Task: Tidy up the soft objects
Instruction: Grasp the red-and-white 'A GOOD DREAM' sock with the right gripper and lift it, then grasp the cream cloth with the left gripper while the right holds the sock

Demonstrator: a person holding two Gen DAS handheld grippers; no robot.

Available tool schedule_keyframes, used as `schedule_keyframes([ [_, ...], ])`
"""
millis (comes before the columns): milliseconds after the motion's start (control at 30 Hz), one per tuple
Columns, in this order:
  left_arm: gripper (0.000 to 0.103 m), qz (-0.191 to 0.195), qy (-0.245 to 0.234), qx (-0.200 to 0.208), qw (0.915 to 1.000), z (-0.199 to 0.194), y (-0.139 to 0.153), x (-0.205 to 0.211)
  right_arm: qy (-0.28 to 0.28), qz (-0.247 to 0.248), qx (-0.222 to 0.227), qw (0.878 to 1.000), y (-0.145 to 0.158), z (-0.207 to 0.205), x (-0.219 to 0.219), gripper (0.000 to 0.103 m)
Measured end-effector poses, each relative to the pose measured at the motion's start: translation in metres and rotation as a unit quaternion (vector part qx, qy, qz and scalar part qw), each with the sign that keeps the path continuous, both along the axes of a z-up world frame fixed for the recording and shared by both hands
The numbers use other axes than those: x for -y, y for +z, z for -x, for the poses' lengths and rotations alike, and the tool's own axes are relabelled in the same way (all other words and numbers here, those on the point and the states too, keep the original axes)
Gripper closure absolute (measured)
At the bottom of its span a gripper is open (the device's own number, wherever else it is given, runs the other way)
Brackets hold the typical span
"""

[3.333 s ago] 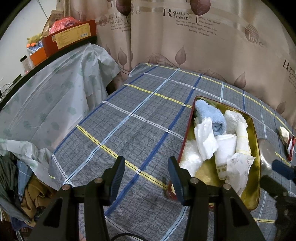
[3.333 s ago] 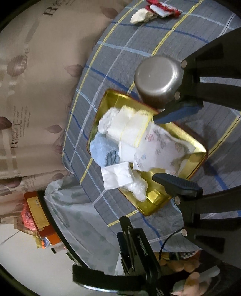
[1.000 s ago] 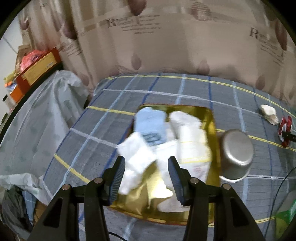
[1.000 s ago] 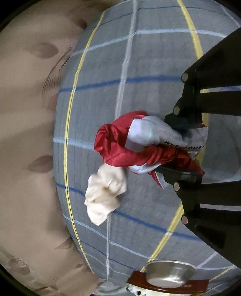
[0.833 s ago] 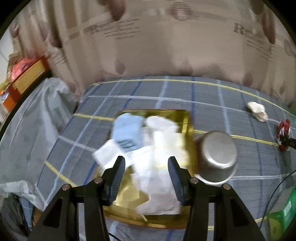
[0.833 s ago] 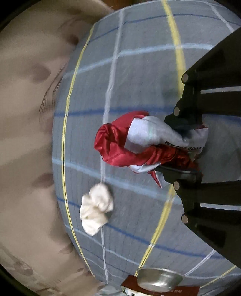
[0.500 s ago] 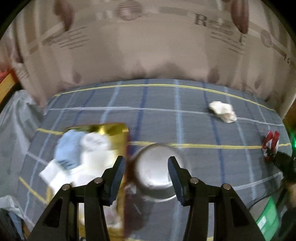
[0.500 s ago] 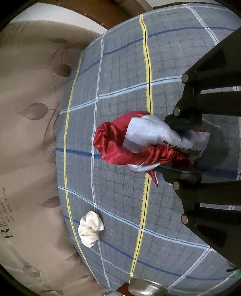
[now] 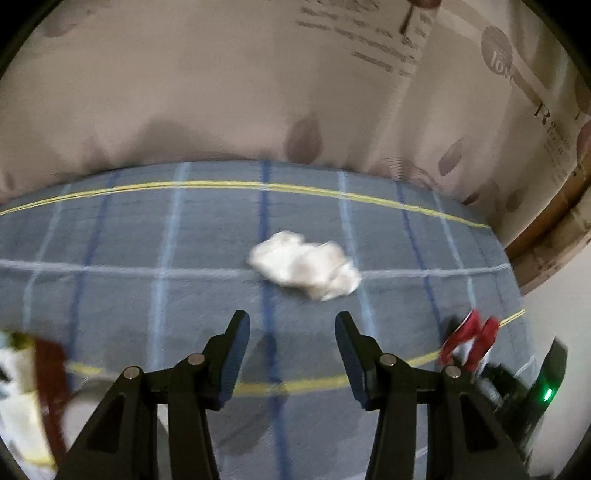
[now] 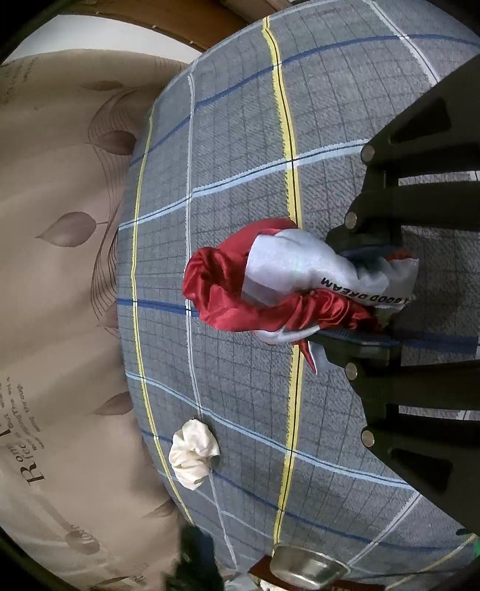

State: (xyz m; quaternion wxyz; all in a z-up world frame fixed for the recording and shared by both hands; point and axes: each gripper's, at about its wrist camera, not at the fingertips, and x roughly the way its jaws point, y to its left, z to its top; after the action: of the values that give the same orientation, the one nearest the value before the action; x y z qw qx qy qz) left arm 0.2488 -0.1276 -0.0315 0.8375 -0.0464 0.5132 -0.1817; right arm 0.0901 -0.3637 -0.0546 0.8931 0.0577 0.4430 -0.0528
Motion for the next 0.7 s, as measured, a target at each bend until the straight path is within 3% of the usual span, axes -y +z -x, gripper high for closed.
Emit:
schedule_keyframes([
  [133, 0.05, 0.024, 0.002, -0.013, 0.9996, -0.026, -0.01, 0.024, 0.003, -0.005, 0.001, 1.0, 0.0, -0.001, 0.001, 0.071],
  [233, 0.047, 0.019, 0.011, -0.018, 0.9996, -0.043, -0.019, 0.036, 0.004, -0.01, 0.002, 1.0, -0.001, 0.0, 0.002, 0.07],
  [433, 0.047, -0.025, 0.028, -0.039, 0.9985, -0.067, -0.054, 0.049, 0.005, -0.02, 0.004, 1.0, -0.001, -0.001, 0.004, 0.069],
  [633, 0.048, -0.008, 0.043, -0.05, 0.9978, -0.072, -0.072, 0.043, 0.006, -0.023, 0.004, 1.0, -0.001, -0.001, 0.005, 0.069],
  [700, 0.078, -0.019, 0.039, -0.05, 0.9978, -0.07, -0.072, 0.045, 0.006, -0.021, 0.004, 1.0, -0.001, -0.001, 0.005, 0.069],
])
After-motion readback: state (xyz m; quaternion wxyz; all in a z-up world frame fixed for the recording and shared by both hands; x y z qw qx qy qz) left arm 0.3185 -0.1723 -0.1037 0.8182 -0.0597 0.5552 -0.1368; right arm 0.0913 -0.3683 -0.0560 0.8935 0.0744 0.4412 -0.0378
